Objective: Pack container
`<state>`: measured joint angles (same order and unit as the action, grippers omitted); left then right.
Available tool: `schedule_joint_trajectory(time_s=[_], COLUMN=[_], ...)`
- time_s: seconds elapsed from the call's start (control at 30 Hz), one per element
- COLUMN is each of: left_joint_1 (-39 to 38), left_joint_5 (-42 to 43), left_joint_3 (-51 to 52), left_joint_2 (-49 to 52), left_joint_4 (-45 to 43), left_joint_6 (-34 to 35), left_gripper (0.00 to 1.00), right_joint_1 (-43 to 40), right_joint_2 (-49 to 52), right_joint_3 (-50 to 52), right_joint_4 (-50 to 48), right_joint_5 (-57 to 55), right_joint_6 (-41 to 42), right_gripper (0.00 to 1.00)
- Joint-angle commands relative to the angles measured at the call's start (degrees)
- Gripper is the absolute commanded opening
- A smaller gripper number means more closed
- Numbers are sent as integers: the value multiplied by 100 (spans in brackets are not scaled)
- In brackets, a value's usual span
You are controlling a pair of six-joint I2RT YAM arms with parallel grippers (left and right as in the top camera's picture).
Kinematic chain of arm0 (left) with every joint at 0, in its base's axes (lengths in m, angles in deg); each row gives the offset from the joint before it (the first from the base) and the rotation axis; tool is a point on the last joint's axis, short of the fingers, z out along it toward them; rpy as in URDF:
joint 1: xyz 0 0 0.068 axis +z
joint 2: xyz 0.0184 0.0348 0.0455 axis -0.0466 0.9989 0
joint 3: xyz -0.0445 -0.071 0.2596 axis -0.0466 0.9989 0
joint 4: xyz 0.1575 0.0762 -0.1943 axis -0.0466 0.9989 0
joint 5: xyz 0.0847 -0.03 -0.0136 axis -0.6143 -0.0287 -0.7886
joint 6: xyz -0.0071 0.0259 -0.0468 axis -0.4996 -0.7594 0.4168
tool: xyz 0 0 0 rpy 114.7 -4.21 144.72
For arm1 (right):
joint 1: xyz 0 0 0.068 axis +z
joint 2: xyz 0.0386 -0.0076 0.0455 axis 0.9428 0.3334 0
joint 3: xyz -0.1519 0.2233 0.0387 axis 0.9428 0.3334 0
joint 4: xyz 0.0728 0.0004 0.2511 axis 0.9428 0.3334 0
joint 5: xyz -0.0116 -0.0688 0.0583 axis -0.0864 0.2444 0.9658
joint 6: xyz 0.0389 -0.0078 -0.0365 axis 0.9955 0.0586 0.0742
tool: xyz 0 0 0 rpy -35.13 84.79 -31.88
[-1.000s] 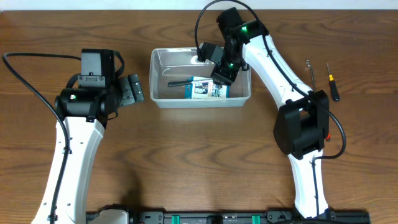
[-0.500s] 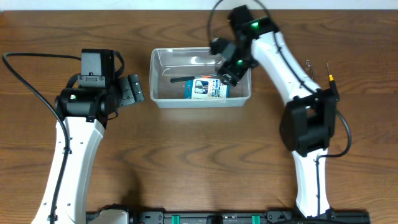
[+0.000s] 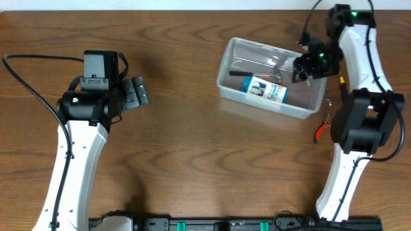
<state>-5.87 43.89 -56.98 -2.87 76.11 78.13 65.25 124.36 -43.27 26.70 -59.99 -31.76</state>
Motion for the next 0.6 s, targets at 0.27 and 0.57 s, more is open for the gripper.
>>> schedule_joint_trajectory(time_s=[0.27, 0.57], left_joint_1=[28, 28], left_joint_5=[-90, -90], left_joint_3=[-68, -68], left_joint_2=[2, 2], left_joint_4=[20, 17], left_joint_6=[28, 28], left_gripper=[98, 98], right_joint_1=[1200, 1895], right_joint_2=[-223, -229], right_joint_3=[-7, -15], right_joint_4=[-238, -997], right_joint_5=[619, 671], right_joint_6=[-546, 146], right_gripper=[81, 73])
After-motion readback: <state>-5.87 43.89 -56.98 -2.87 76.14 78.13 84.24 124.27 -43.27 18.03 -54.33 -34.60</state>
